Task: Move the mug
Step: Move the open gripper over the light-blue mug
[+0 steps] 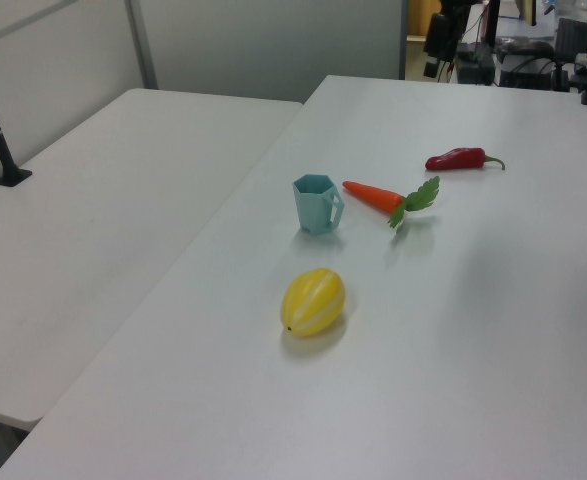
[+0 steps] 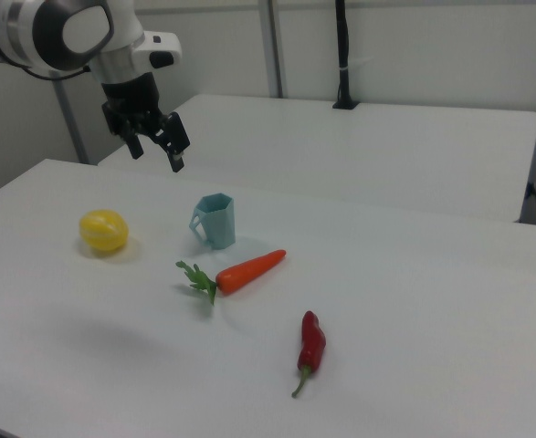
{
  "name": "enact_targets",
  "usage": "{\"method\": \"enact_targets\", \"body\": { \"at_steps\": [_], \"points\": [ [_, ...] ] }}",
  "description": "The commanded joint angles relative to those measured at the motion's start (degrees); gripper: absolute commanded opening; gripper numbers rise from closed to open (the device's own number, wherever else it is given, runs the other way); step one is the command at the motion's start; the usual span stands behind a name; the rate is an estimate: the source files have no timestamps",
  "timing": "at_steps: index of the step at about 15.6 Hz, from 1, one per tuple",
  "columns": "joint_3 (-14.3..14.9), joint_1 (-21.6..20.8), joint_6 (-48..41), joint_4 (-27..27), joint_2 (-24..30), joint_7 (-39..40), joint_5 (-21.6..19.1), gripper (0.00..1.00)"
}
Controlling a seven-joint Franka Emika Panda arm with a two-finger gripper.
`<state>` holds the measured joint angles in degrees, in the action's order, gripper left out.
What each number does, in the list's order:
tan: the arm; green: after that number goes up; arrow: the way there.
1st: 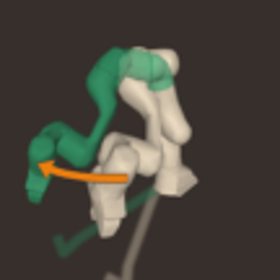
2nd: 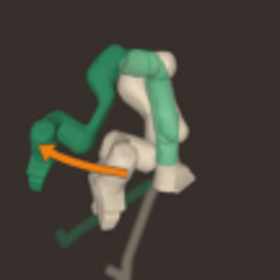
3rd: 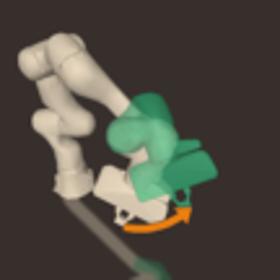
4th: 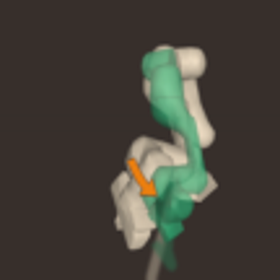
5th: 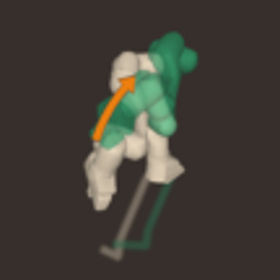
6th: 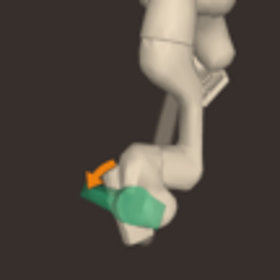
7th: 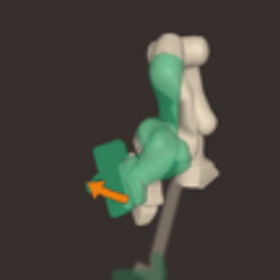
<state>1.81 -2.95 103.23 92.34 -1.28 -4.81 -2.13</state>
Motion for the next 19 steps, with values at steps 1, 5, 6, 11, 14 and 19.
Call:
{"method": "enact_targets", "body": {
  "at_steps": [1, 5, 6, 11, 14, 19],
  "points": [
    [1.1, -3.5, 6.8, 1.9, -1.0, -13.0, 1.9, 1.0],
    [1.1, -6.1, 12.7, 2.3, -3.8, -26.3, 5.4, 1.0],
    [1.1, -7.0, 14.3, 2.3, -4.9, -28.7, 6.3, 1.0],
    [0.7, -9.0, 21.6, 3.2, -9.8, -35.9, 10.7, 0.96],
    [0.2, -9.3, 25.9, 3.2, -13.1, -38.9, 11.4, 0.88],
    [0.0, -9.7, 32.2, 3.5, -18.2, -40.5, 13.0, 0.78]
  ]
}}
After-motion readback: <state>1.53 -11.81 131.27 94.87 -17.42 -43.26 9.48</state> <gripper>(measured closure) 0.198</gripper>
